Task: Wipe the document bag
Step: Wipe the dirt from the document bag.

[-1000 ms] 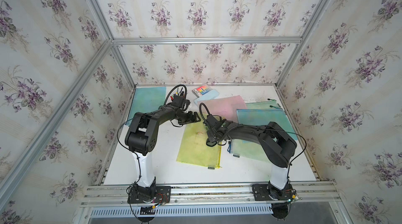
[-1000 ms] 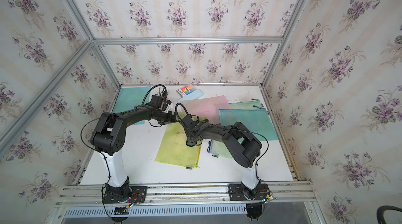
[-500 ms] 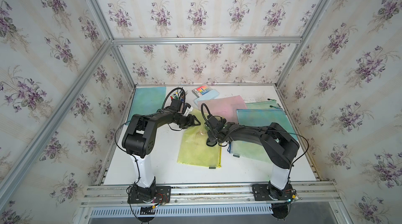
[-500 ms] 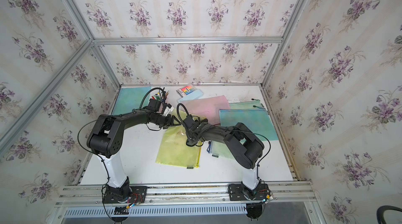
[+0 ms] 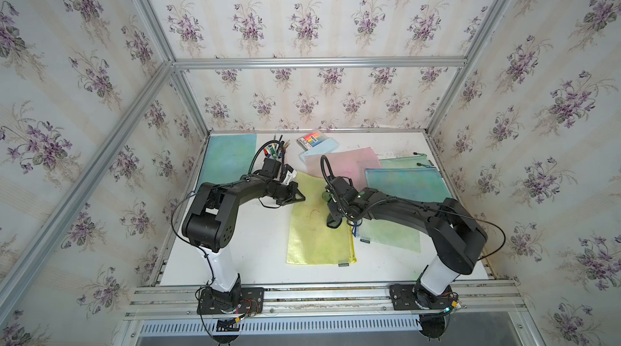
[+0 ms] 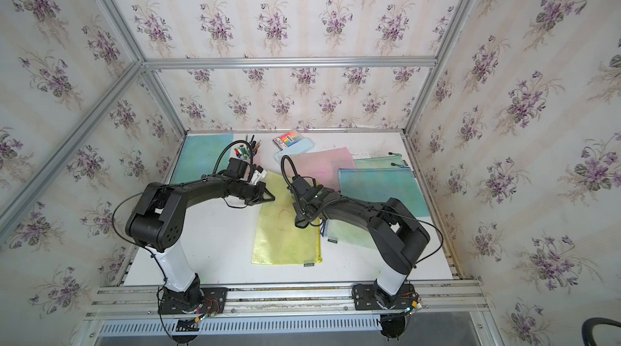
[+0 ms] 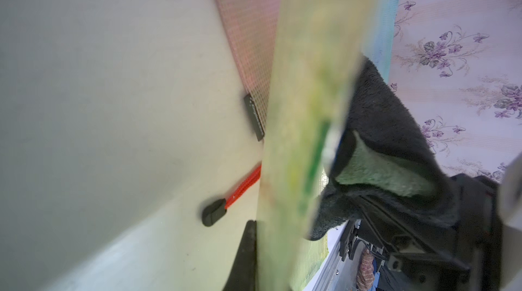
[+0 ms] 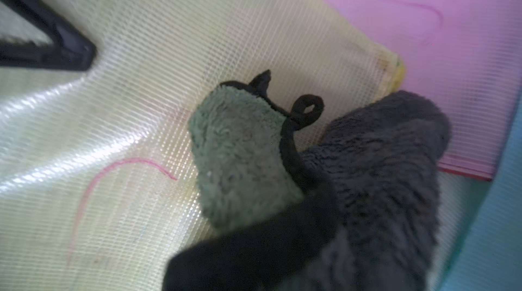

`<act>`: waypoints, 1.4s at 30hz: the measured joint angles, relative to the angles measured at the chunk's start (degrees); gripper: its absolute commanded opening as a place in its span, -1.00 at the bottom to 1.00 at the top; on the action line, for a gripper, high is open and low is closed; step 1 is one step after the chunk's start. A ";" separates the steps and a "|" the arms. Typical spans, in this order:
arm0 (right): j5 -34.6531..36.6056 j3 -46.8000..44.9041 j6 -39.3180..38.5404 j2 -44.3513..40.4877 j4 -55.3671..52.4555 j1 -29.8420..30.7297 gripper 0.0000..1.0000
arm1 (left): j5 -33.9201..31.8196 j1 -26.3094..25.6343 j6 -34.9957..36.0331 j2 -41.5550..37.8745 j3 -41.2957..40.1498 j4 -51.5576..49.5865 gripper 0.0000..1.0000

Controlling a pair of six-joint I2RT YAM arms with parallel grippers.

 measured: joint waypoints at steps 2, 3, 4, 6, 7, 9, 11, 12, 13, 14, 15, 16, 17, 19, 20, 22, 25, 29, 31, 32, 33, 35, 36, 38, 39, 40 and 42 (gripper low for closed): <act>0.02 0.09 -0.35 -2.73 -0.57 -0.44 -0.76 | -0.81 -1.86 -1.73 -2.03 -2.10 1.46 -1.00; 0.00 0.17 -0.44 -4.02 -1.01 -0.52 -0.75 | -1.53 -3.02 -2.99 -3.19 -3.23 2.23 -1.00; 0.02 0.37 -0.63 -5.16 -1.77 -0.63 -0.75 | -2.51 -4.35 -4.31 -4.52 -4.66 3.26 -1.00; -0.13 0.79 -1.09 -6.91 -3.10 -0.39 -0.74 | -4.90 -6.43 -6.82 -6.62 -6.95 4.74 -1.00; -0.48 0.87 -1.42 -7.67 -3.72 0.26 -0.74 | -6.54 -7.58 -8.28 -7.72 -8.17 5.31 -1.00; -1.05 0.85 -1.77 -8.28 -4.79 3.04 -0.75 | -9.99 -8.98 -10.78 -9.44 -10.14 6.08 -1.00; -2.54 0.28 -1.81 -7.67 -4.81 6.47 -0.76 | -13.40 -9.81 -13.07 -10.78 -12.13 7.26 -1.00; -2.93 -0.48 -1.64 -7.13 -4.44 8.33 -0.77 | -14.73 -10.19 -14.12 -11.06 -13.03 7.98 -1.00; -4.02 -1.81 -1.29 -6.54 -3.48 9.84 -0.76 | -15.91 -10.36 -15.10 -11.04 -13.75 8.70 -1.00; -4.92 -3.23 -0.74 -6.08 -2.49 10.69 -0.77 | -16.76 -10.58 -15.76 -10.88 -14.16 9.11 -1.00; -5.79 -5.14 0.35 -5.51 -1.20 11.34 -0.77 | -17.42 -10.67 -16.37 -10.62 -14.45 9.57 -1.00; -6.40 -7.15 1.40 -4.85 0.02 11.67 -0.78 | -17.99 -10.69 -16.90 -10.27 -14.58 10.14 -1.00; -6.84 -8.72 2.29 -4.11 0.85 11.82 -0.78 | -18.43 -10.69 -17.25 -9.86 -14.64 10.78 -1.00; -6.67 -10.64 4.68 -2.12 1.95 11.96 -0.80 | -18.51 -10.69 -17.86 -8.26 -14.10 11.58 -1.00; -6.29 -10.91 5.53 -1.84 2.67 11.96 -0.79 | -18.53 -10.69 -18.12 -7.56 -13.64 11.58 -1.00; -5.73 -11.45 7.89 -1.70 3.98 11.30 -0.79 | -18.43 -10.69 -18.27 -6.73 -12.74 11.69 -1.00; -4.44 -12.09 11.34 -2.36 4.85 7.85 -0.77 | -18.10 -10.64 -18.18 -6.75 -12.22 11.89 -1.00; -2.10 -11.02 13.73 -2.82 2.71 7.56 -0.74 | -17.05 -10.58 -17.38 -6.03 -11.87 12.04 -1.00; -2.82 -7.96 13.64 -0.83 2.73 11.28 -0.74 | -16.31 -10.58 -17.38 -5.42 -11.89 12.11 -1.00; -3.23 -5.84 13.51 0.81 3.02 13.66 -0.74 | -15.87 -10.58 -17.38 -5.07 -11.93 12.35 -1.00; -3.91 -4.13 13.31 2.29 3.41 15.39 -0.74 | -15.52 -10.58 -17.40 -4.83 -11.98 12.59 -1.00; -4.85 -1.27 12.85 5.11 4.96 17.99 -0.74 | -15.06 -10.36 -17.81 -4.13 -12.33 13.20 -1.00; -5.20 -0.83 13.25 5.86 5.70 18.16 -0.74 | -14.95 -10.34 -17.88 -3.87 -12.46 13.68 -1.00; -3.56 -0.74 13.18 6.82 6.97 17.86 -0.74 | -14.62 -10.34 -18.67 -3.41 -12.66 15.15 -1.00; -3.43 -1.51 13.35 6.84 7.76 17.46 -0.74 | -14.60 -10.38 -18.73 -3.39 -12.74 15.58 -1.00; -3.21 -3.21 13.62 6.45 9.92 16.76 -0.74 | -14.64 -10.38 -18.78 -3.43 -12.94 15.91 -1.00; -2.99 -7.56 14.60 4.57 12.28 14.56 -0.74 | -14.75 -10.43 -18.78 -3.80 -13.27 16.26 -1.00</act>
